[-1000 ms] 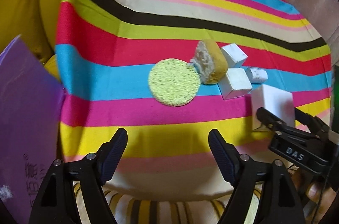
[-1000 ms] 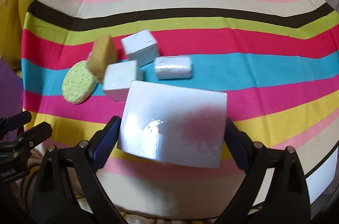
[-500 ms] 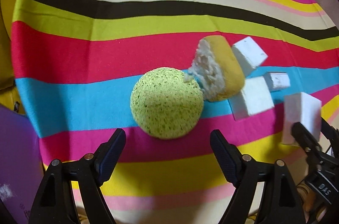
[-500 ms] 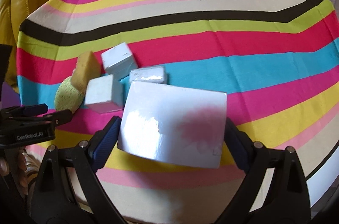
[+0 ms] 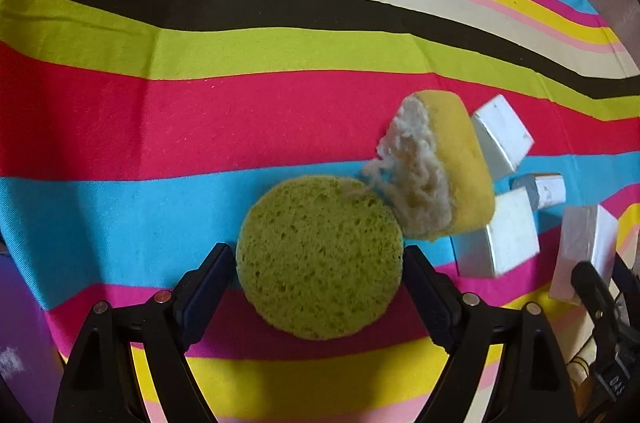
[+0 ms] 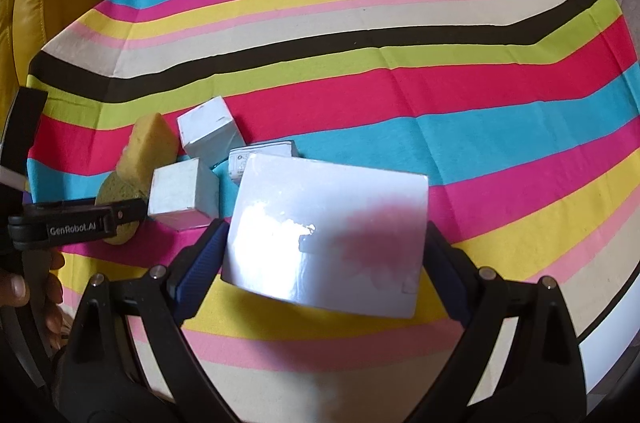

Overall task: Organize objects
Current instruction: 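Grasp the round green sponge with the left tool, then carry the green sponge and pink-printed box into the storage box and release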

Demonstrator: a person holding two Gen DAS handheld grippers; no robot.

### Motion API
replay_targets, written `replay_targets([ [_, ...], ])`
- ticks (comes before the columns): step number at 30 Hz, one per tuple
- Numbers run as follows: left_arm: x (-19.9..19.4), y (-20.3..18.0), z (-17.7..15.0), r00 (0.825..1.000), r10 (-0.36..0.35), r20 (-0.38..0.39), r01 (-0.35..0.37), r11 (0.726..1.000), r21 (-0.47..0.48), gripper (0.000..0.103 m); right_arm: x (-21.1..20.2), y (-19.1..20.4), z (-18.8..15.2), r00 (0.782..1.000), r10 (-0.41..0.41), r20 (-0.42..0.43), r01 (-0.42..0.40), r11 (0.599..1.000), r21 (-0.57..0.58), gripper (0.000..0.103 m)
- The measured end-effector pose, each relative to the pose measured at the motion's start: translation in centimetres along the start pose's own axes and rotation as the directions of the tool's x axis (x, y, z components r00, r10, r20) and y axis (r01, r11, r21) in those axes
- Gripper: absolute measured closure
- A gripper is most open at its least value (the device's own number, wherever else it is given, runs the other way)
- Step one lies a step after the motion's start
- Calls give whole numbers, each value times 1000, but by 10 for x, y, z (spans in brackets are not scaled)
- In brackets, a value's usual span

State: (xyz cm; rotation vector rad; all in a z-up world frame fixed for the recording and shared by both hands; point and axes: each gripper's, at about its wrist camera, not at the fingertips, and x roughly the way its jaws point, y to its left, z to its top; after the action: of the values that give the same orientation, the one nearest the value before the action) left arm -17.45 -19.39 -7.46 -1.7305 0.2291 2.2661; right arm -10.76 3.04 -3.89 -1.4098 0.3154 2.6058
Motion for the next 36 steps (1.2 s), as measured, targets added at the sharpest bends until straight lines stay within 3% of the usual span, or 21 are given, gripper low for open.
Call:
replay_targets([
  [8, -3, 2, -5, 998, 12, 56, -14, 999, 31, 19, 5, 3, -2, 1000, -2, -13, 2, 1000, -16, 9],
  [16, -9, 12, -15, 999, 1, 52, -1, 1000, 8, 22, 0, 6, -3, 1000, -3, 2, 3, 999, -35, 9],
  [26, -62, 31, -47, 989, 27, 143, -18, 998, -65, 22, -13, 14, -7, 999, 14, 31, -12, 997, -71, 9],
  [32, -95, 30, -65, 980, 33, 195, -18, 997, -77, 22, -24, 17, -7, 998, 40, 52, -36, 996, -76, 9],
  [36, -101, 13, -60, 976, 41, 214, -25, 997, -79, 22, -34, 18, -9, 996, 71, 60, -67, 995, -71, 9],
])
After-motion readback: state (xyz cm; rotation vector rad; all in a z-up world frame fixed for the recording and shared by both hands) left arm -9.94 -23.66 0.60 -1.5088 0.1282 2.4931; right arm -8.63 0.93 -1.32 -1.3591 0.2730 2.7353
